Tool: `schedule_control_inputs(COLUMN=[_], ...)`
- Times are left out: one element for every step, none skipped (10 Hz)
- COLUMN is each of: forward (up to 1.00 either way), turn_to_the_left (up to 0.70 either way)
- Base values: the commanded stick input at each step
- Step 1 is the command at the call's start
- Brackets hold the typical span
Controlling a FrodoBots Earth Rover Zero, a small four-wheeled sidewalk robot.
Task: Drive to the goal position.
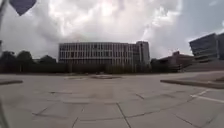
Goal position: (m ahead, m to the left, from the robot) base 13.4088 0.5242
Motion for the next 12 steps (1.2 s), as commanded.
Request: schedule_control_inputs(forward=[0.70, 0.70, 0.70, 0.70, 0.70, 0.70, 0.70, 0.70, 0.70, 0.70, 0.70, 0.70], turn_to_the_left=[-0.05, 0.00, 0.00, 0.00, 0.00, -0.10, -0.24, -0.31, -0.31, -0.06, 0.00, 0.00])
